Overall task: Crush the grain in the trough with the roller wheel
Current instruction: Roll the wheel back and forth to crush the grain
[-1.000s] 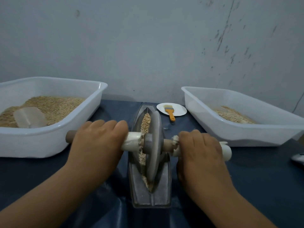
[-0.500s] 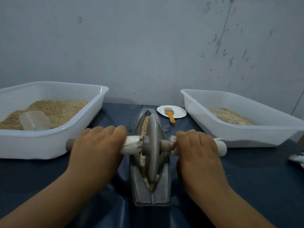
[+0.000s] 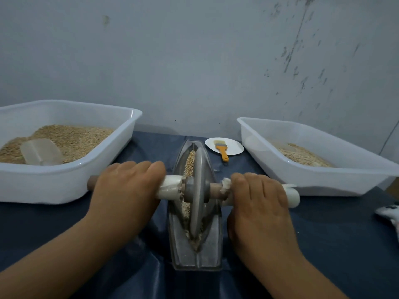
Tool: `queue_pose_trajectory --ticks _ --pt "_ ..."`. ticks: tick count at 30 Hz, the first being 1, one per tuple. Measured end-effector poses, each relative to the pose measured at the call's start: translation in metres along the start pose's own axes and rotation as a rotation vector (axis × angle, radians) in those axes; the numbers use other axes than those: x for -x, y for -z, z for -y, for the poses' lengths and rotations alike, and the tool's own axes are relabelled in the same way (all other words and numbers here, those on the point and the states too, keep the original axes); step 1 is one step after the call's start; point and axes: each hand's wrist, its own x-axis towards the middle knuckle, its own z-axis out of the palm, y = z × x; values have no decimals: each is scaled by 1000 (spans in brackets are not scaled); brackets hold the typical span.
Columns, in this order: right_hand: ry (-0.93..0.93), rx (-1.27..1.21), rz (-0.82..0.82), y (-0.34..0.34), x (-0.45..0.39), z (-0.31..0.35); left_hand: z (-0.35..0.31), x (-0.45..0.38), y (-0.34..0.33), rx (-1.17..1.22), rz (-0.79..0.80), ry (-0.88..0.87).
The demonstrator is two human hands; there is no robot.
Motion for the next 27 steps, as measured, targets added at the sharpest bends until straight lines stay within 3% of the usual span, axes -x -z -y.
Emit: queue_pose_trajectory --ticks 5,7,10,14,16,19,22,25,27 --pt "-55 52 265 -8 -45 3 2 -29 -22 -85 121 97" --pt "-50 74 298 -10 -54 3 1 -34 -27 -69 157 128" --pt "-53 96 291 -1 -39 6 -1 -22 -16 -38 119 113" --pt "-1 14 4 10 3 3 -6 3 8 19 27 27" --pt "29 17 -43 9 5 -1 -3 4 11 4 47 16" --pt "-7 -1 118 3 -17 0 -1 -10 -1 10 159 53" --pt "-54 24 326 -5 -51 1 1 -28 -20 -54 166 123" --pt "-43 61 340 -4 -56 2 2 -31 -19 -19 181 123" --pt "-69 21 258 0 -40 3 0 -22 -10 7 148 81"
